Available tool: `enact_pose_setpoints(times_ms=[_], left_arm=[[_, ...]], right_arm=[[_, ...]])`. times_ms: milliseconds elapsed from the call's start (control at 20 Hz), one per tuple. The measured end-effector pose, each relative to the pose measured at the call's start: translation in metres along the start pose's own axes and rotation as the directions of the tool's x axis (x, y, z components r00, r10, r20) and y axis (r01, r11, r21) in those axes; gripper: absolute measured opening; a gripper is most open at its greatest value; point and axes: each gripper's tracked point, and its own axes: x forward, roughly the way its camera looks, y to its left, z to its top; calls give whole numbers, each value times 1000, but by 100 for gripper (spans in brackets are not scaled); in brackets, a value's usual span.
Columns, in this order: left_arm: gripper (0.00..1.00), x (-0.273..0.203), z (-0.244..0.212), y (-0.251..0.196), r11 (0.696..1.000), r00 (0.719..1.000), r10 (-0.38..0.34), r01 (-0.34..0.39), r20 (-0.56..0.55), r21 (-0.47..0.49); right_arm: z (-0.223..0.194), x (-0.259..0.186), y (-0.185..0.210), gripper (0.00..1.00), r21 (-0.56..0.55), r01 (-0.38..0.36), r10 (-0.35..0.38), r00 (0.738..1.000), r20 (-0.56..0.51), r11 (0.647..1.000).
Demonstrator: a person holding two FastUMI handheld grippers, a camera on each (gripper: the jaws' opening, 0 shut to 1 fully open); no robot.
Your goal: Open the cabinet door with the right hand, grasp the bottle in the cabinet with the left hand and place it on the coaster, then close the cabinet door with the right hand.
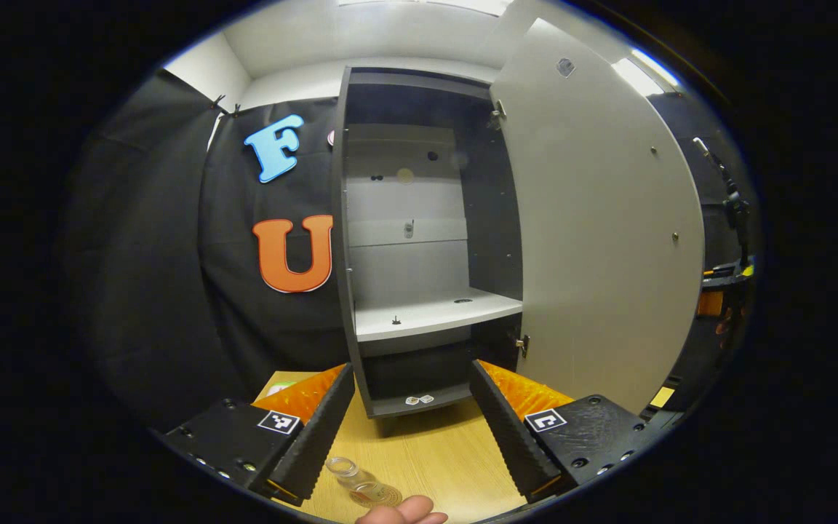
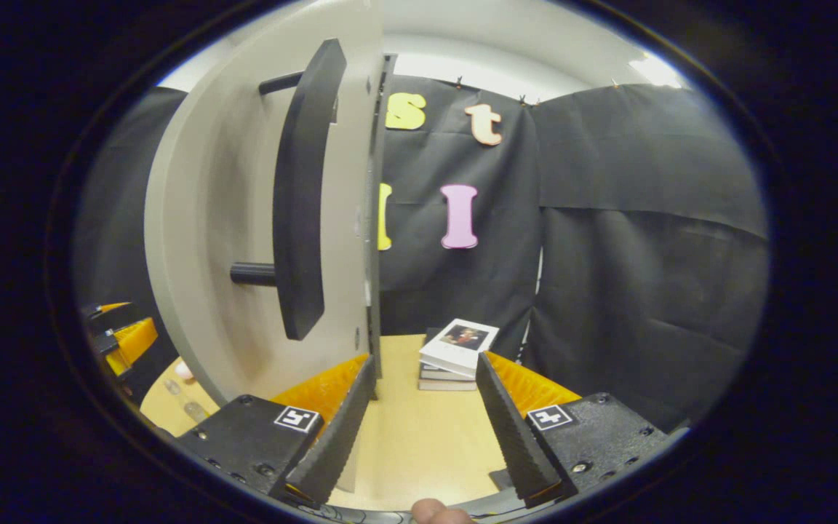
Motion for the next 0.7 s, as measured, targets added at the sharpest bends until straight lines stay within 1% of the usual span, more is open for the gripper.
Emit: enact_pose_setpoints(times_ms=[50,100,250,300,350,400,450,500,550,600,650,700], left_arm=[[96,0,0,2,1000,1000,9,-9,0,-5],[96,0,0,6,1000,1000,24,-24,-4,-7],[96,-2,-8,13,998,998,57,-57,-31,-10],[96,-7,-10,19,997,996,79,-79,-38,3],[96,-11,-10,23,995,994,98,-98,-40,12],[96,-16,-11,26,993,992,119,-118,-42,26],[96,-19,-11,31,988,988,145,-143,-42,54],[96,-23,-13,35,982,984,172,-167,-48,86],[96,-26,-16,36,979,981,184,-177,-57,103],[96,-29,-21,35,976,978,196,-188,-67,106],[96,-31,-24,36,975,975,207,-200,-74,98],[96,-34,-24,36,973,972,220,-213,-80,92]], right_arm=[[7,2,11,87,-2,-22,22,999,27,1000],[8,2,20,90,-7,-43,43,998,34,999],[6,9,50,89,-5,-137,137,990,44,991],[5,12,55,89,-11,-157,157,987,42,988],[2,14,59,87,-21,-174,175,984,31,984],[-1,18,61,90,-29,-192,193,981,23,981],[-2,21,65,90,-29,-212,212,977,13,977],[-7,24,70,87,-25,-233,233,972,-2,972],[-10,27,72,90,-21,-244,244,970,-14,970],[-10,30,71,87,-25,-248,248,969,-18,968],[-8,31,71,90,-32,-250,250,968,-11,968],[-4,35,73,90,-41,-257,257,966,-3,966]])
